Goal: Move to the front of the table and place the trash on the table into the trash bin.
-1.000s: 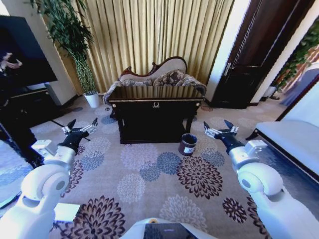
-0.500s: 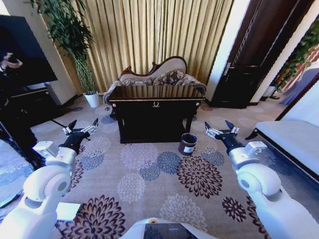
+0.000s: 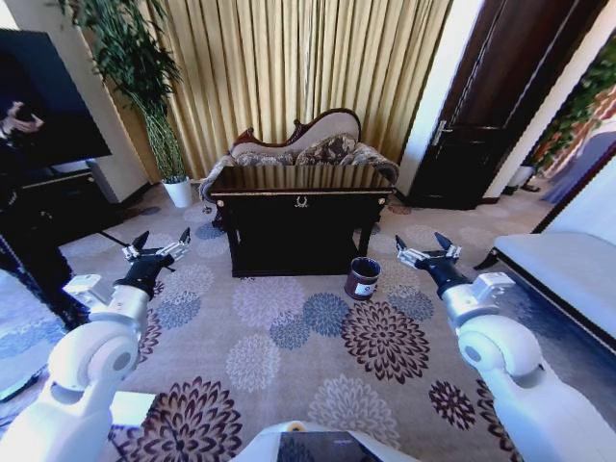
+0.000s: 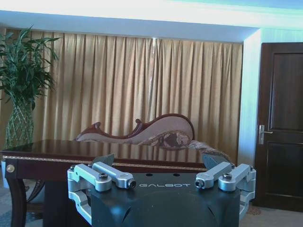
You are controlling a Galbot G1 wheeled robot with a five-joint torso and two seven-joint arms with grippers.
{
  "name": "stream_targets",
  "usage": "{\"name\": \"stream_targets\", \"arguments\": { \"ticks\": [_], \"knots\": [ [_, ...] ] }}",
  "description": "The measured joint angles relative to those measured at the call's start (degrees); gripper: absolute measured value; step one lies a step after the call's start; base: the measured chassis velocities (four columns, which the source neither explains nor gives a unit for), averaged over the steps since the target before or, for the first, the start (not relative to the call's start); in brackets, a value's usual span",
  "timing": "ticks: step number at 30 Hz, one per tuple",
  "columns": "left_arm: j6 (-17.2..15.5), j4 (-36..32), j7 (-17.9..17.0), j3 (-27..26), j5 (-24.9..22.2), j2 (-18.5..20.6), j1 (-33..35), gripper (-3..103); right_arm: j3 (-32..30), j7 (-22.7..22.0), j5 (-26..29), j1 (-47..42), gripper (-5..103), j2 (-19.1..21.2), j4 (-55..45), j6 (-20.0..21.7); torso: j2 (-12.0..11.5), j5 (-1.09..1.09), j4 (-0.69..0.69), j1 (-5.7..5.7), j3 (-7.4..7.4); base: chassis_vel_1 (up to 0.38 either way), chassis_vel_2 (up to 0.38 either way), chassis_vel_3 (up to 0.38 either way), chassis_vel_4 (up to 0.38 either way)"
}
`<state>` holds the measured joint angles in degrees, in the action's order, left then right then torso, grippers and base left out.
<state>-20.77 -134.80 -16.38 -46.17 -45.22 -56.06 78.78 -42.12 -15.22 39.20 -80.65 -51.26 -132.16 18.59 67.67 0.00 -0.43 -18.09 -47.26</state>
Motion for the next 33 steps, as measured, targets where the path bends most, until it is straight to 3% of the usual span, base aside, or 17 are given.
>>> {"name": "stream_targets", "arguments": {
  "ticks": [5, 11, 33],
  "knots": [
    [-1.2, -0.5, 0.3, -0.3, -0.7, 0.3, 0.1, 100, -0.9, 0.1, 4.3, 0.3, 100, 0.8, -2.9, 4.9, 0.0, -0.01, 0.00, 0.00, 0.00, 0.000, 0.000, 0.000, 0.000],
    [-3.0, -0.8, 0.0, -1.0, -1.9, 0.7, -0.3, 100, -1.1, 0.1, 6.0, 1.4, 100, 1.5, -3.8, 6.9, 0.0, 0.00, 0.00, 0.00, 0.00, 0.000, 0.000, 0.000, 0.000],
    [-1.3, 0.1, -0.6, 0.7, 0.9, 0.8, -0.9, 100, -1.1, 0.0, 5.8, 2.6, 100, 1.5, -3.5, 7.9, 0.0, 0.00, 0.00, 0.00, 0.00, 0.000, 0.000, 0.000, 0.000]
  ]
}}
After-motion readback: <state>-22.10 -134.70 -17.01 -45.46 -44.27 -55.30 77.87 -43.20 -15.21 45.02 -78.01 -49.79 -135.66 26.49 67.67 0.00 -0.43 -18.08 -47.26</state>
